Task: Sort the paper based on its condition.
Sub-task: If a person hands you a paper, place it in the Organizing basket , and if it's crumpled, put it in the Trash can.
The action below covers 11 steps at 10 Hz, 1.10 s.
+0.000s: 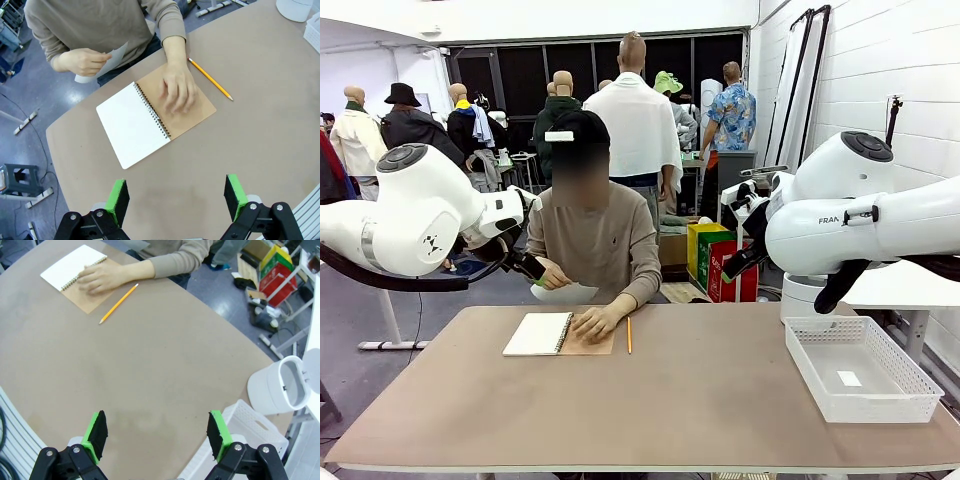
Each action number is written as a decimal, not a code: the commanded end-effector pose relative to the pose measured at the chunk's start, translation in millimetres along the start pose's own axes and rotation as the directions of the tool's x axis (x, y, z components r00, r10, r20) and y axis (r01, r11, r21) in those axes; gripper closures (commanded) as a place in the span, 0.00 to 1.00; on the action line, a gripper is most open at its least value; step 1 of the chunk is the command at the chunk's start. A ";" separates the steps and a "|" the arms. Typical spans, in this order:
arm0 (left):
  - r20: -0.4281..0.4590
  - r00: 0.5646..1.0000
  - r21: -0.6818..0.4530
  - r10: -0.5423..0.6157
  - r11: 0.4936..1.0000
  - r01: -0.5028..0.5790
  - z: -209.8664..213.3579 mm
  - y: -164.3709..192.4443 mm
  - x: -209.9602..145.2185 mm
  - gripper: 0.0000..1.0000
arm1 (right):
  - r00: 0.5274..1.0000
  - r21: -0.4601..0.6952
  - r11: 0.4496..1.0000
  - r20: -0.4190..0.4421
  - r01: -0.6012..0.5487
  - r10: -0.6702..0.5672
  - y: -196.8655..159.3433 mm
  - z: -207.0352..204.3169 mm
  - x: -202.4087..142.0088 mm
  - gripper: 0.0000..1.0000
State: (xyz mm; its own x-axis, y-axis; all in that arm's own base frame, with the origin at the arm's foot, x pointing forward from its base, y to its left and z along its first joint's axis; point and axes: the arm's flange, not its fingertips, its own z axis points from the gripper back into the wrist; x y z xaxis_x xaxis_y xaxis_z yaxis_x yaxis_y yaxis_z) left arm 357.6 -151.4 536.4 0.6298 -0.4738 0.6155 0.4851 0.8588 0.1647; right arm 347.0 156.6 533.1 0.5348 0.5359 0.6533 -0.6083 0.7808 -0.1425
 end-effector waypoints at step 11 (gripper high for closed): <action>0.001 1.000 -0.001 -0.005 1.000 0.005 0.3 -0.1 0.2 0.00 | 1.000 0.000 1.000 0.003 0.002 -0.002 -0.2 -0.6 0.3 0.00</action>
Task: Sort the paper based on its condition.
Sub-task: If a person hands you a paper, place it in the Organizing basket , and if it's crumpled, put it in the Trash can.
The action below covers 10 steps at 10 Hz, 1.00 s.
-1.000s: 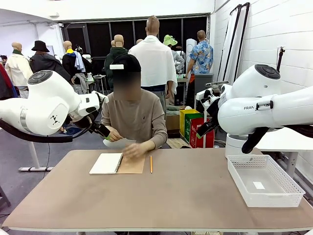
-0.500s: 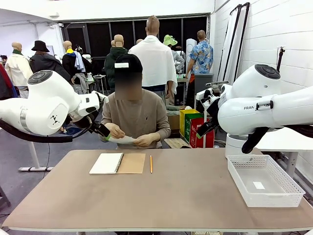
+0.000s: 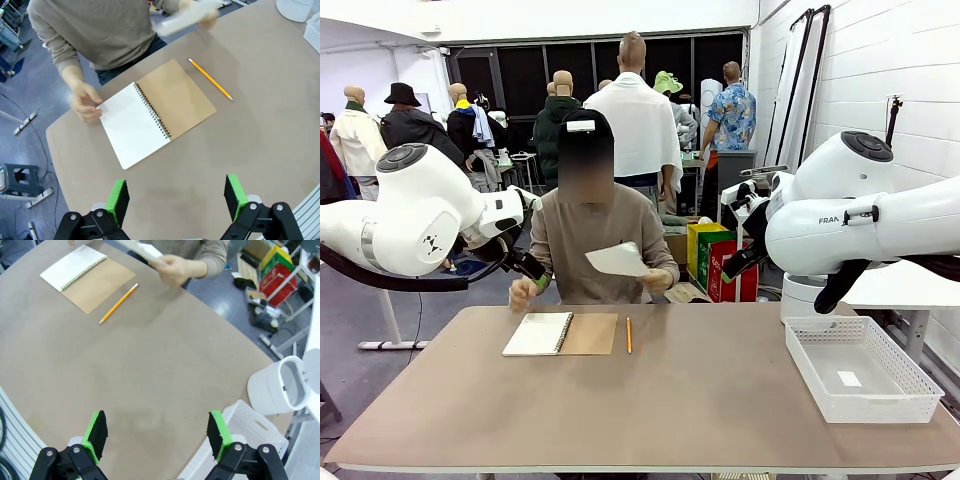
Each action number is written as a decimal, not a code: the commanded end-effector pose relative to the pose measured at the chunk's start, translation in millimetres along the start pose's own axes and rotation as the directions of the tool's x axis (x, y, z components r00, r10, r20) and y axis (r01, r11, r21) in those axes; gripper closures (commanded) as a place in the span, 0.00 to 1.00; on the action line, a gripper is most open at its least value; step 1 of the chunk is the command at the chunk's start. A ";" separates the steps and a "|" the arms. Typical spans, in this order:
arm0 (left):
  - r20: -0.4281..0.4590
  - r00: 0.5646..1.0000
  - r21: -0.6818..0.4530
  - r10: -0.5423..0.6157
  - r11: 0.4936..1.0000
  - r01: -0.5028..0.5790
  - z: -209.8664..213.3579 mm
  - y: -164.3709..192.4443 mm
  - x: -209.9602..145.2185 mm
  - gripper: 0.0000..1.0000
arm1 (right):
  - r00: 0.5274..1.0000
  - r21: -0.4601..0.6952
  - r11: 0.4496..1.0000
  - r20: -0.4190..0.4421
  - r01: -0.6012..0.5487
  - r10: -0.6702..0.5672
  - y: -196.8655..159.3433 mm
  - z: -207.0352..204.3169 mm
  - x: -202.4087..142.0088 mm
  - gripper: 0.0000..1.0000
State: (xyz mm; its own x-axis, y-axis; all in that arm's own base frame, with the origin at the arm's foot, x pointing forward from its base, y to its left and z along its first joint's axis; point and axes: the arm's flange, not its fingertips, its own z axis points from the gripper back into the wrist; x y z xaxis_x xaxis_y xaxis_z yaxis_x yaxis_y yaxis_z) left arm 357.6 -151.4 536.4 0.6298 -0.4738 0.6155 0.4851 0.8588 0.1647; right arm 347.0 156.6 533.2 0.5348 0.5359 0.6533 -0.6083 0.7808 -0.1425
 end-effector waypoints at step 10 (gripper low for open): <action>0.001 1.000 -0.001 -0.005 1.000 0.005 0.3 -0.1 0.2 0.00 | 0.988 0.048 0.990 -0.087 0.133 -0.129 -4.1 -2.8 9.2 0.00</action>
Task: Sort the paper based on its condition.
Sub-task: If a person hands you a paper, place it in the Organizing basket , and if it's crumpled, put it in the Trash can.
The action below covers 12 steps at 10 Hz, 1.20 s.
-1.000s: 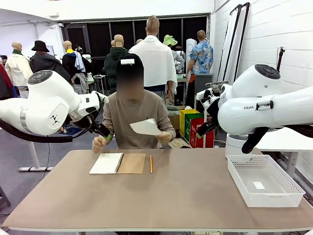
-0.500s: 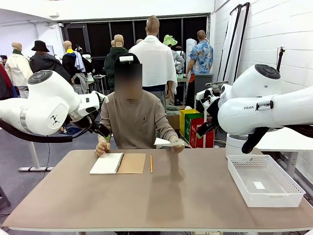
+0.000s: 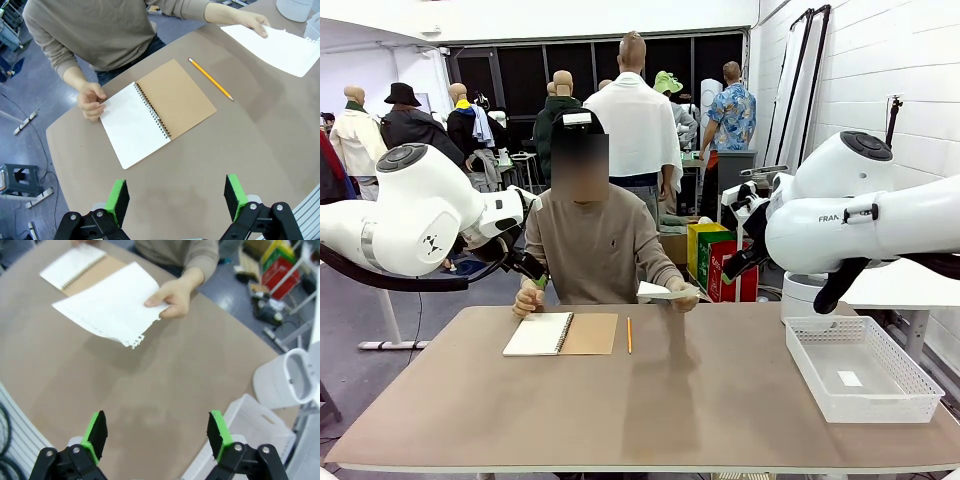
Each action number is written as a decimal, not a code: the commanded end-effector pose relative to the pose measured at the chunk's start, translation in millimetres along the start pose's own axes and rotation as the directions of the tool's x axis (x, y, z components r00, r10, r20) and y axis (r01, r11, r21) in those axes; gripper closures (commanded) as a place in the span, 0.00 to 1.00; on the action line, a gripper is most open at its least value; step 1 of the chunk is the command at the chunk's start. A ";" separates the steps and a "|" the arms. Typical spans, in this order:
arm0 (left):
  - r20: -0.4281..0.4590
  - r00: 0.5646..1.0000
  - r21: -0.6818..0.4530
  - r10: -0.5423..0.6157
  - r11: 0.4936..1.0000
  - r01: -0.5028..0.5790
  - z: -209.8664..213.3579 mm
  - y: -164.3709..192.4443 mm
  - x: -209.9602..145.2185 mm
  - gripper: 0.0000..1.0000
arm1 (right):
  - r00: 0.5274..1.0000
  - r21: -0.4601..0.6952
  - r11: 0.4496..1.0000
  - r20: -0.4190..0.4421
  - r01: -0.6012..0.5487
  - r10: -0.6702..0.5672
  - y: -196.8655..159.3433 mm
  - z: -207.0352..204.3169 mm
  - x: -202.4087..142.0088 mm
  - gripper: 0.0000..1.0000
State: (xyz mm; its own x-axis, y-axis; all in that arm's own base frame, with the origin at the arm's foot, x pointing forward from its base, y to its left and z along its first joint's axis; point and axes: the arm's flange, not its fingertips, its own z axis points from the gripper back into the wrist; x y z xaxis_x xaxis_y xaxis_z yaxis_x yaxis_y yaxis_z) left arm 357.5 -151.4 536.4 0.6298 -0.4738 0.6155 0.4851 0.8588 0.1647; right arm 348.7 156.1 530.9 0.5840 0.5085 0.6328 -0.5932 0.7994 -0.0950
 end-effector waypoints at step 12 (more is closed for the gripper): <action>0.001 1.000 -0.001 -0.005 1.000 0.005 0.2 -0.1 0.2 0.00 | 0.845 0.077 0.868 -0.288 0.490 -0.451 -29.6 -32.6 18.5 0.00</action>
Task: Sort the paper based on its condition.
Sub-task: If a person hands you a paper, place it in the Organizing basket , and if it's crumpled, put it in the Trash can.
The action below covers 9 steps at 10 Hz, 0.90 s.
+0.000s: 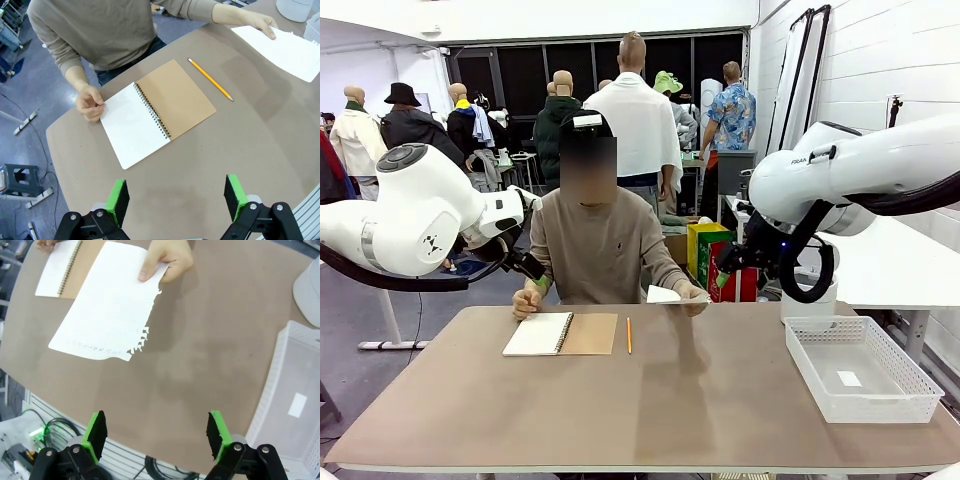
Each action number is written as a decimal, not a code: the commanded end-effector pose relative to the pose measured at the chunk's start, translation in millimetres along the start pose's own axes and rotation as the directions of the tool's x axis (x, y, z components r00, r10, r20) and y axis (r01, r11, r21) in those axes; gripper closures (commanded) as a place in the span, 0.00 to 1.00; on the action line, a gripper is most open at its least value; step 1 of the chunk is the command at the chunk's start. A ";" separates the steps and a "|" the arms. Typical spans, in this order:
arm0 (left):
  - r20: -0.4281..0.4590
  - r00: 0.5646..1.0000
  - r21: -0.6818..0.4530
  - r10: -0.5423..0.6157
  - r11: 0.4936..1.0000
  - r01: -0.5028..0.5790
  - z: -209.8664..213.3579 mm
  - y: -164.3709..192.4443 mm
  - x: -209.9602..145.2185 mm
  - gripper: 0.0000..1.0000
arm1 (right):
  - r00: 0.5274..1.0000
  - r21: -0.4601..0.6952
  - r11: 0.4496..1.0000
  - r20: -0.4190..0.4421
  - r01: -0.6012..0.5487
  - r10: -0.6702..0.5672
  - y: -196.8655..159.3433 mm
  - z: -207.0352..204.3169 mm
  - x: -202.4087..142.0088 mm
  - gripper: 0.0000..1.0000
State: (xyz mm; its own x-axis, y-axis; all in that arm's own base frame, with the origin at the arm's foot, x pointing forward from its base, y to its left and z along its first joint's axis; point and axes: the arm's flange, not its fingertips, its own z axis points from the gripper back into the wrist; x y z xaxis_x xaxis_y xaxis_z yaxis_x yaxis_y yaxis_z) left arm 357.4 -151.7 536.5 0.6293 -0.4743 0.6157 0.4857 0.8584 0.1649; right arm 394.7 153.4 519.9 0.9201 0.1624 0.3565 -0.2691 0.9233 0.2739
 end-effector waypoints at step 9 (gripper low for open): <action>0.000 1.000 -0.001 -0.004 1.000 0.004 0.2 0.2 0.1 0.00 | 0.801 0.413 0.693 -0.394 0.592 -0.450 -61.8 -53.0 52.1 0.00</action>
State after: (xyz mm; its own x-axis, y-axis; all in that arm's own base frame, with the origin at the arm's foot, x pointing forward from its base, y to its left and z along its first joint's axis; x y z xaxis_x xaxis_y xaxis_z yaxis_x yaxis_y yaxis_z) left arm 357.4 -151.9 536.7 0.6288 -0.4746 0.6159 0.4861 0.8582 0.1650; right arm 463.2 125.2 477.1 0.9810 -0.1324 -0.1415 0.1937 0.6499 0.7349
